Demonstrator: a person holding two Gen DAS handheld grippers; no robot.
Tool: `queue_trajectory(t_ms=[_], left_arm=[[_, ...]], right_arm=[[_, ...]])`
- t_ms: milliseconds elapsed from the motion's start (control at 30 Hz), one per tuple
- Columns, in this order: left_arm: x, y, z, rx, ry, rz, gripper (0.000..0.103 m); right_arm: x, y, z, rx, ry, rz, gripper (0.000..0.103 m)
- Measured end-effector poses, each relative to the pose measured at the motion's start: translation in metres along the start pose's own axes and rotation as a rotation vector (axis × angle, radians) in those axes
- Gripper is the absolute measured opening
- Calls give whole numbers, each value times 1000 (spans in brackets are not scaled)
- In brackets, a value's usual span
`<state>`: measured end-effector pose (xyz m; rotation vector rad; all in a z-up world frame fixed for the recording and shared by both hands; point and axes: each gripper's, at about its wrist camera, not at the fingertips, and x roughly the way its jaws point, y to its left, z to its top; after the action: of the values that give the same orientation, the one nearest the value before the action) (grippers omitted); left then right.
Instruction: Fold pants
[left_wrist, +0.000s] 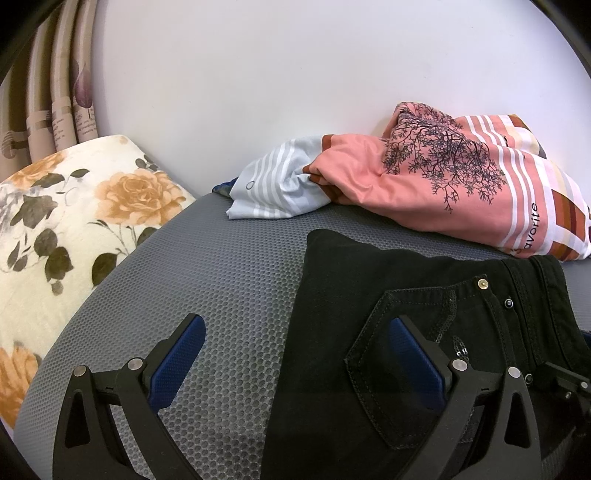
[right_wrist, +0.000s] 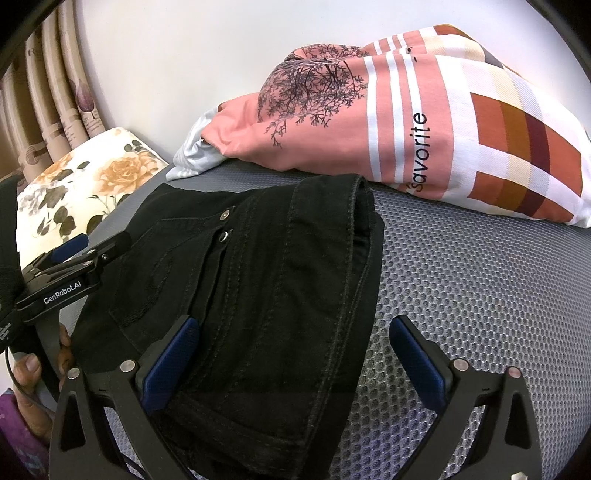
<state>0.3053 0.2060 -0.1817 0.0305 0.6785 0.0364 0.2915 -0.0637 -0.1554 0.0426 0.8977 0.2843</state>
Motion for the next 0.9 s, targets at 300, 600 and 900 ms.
queue_trajectory(t_ms=[300, 600, 900], left_arm=[[0, 0, 1, 0, -1, 2, 100], [-1, 0, -1, -1, -2, 3, 100], [-4, 1, 4, 5, -25, 29, 100]], right_arm=[[0, -1, -1, 1, -2, 0, 102], [1, -1, -1, 2, -4, -5, 102], [-8, -7, -2, 45, -56, -30, 102]])
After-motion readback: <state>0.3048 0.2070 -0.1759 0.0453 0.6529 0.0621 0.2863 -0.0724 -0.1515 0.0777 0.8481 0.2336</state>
